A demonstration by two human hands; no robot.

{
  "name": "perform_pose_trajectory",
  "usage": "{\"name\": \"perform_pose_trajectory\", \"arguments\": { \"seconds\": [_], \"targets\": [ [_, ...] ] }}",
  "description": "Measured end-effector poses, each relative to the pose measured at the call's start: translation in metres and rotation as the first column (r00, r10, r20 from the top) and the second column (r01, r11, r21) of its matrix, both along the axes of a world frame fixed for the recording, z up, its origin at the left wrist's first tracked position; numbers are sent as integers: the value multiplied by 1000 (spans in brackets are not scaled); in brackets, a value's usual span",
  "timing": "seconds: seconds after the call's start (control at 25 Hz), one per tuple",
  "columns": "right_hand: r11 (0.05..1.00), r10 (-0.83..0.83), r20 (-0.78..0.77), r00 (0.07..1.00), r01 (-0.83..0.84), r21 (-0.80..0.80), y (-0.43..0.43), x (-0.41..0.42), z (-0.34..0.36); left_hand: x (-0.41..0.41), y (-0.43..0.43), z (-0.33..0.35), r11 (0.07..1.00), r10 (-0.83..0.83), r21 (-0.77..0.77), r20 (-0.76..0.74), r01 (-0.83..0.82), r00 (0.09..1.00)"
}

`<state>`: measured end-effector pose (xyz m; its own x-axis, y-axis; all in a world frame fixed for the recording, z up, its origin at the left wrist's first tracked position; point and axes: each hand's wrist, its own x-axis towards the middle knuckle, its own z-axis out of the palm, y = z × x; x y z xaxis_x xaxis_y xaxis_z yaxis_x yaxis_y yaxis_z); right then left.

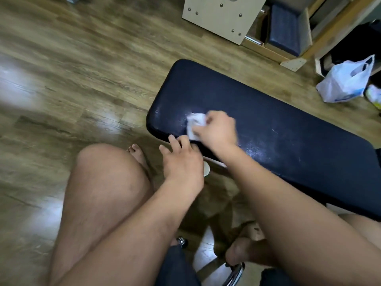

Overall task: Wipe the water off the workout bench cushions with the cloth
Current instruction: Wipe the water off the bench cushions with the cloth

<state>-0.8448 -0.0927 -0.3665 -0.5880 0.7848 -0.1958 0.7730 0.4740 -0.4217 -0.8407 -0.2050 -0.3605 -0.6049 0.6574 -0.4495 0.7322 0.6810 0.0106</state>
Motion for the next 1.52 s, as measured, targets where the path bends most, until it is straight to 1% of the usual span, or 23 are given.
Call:
{"name": "perform_pose_trajectory", "arguments": {
  "seconds": [0.04, 0.08, 0.12, 0.2, 0.28, 0.32, 0.4, 0.48, 0.56, 0.64, 0.72, 0.8, 0.88, 1.0, 1.08, 1.16, 1.24, 1.28, 1.32, 1.36, 1.4, 1.44, 1.52],
  "targets": [
    [995, -88, 27, 996, 86, 54, 25, 35, 2, 5, 1, -10, 995, 10, 104, -7, -9, 1000],
    [979, -182, 73, 980, 174, 107, 53, 74, 5, 5, 1, -8, 990, 83, 115, 38, -87, 996],
    [954, -277, 139, 951, 255, 154, 82, 120, 10, 5, 3, -8, 986, 112, 126, 4, -111, 994],
    [881, -468, 288, 835, 416, 226, 131, 210, 24, 5, 3, -7, 988, 61, 145, -14, -58, 998],
    [780, -624, 312, 716, 546, 307, 166, 270, 31, 3, 1, -12, 984, 80, 161, -36, -73, 996],
    [775, -629, 315, 711, 538, 332, 168, 275, 30, 3, -1, -16, 978, 79, 194, -42, -70, 996],
    [817, -558, 259, 788, 467, 337, 125, 234, 29, 3, -7, -20, 971, 81, 227, -9, -77, 997],
    [870, -464, 125, 877, 425, 250, 70, 173, 20, 3, -17, -19, 954, 80, 288, 9, -79, 997],
    [915, -372, -8, 928, 368, 167, 19, 109, 10, 0, -31, -16, 914, 137, 383, 26, -137, 990],
    [981, -184, -90, 979, 189, 51, -27, 48, 2, -6, -42, -14, 845, 247, 481, 40, -235, 968],
    [996, 31, -162, 986, -44, -76, -61, -1, -3, -10, -48, -11, 795, 366, 509, 32, -330, 930],
    [986, 88, -216, 972, -116, -121, -69, -17, -7, -7, -43, -6, 790, 424, 477, 30, -385, 905],
    [997, -31, -206, 978, 14, -81, -45, 17, -11, 3, -34, -8, 845, 352, 416, 39, -336, 935],
    [956, -253, -137, 958, 269, 114, 29, 129, -11, 5, -17, -7, 892, 290, 336, 84, -301, 953],
    [873, -449, -37, 893, 447, 194, 86, 217, -3, 7, -6, -1, 907, 244, 341, 54, -247, 968],
    [753, -646, 32, 763, 629, 193, 124, 288, 12, 17, 5, 3, 916, 191, 361, -13, -174, 981],
    [663, -739, -53, 671, 739, 121, 131, 323, 19, 34, 22, -1, 915, 80, 397, 2, -74, 997],
    [658, -743, -138, 655, 752, 25, 122, 324, 16, 45, 29, -4, 894, 29, 440, 121, -80, 992],
    [678, -730, -233, 642, 722, -135, 106, 318, 11, 60, 37, -7, 875, 13, 456, 315, -163, 949],
    [683, -729, -278, 626, 636, -359, 86, 308, 4, 78, 44, -7, 856, 29, 421, 540, -300, 841],
    [651, -728, -286, 623, 498, -573, 65, 295, -5, 95, 48, -6, 833, 81, 331, 720, -444, 689],
    [596, -713, -270, 647, 357, -720, 46, 281, -13, 110, 49, -7, 794, 136, 248, 817, -555, 561],
    [518, -643, -249, 724, 171, -838, 17, 254, -16, 130, 42, -13, 700, 171, 215, 875, -681, 452]
  ]
}}
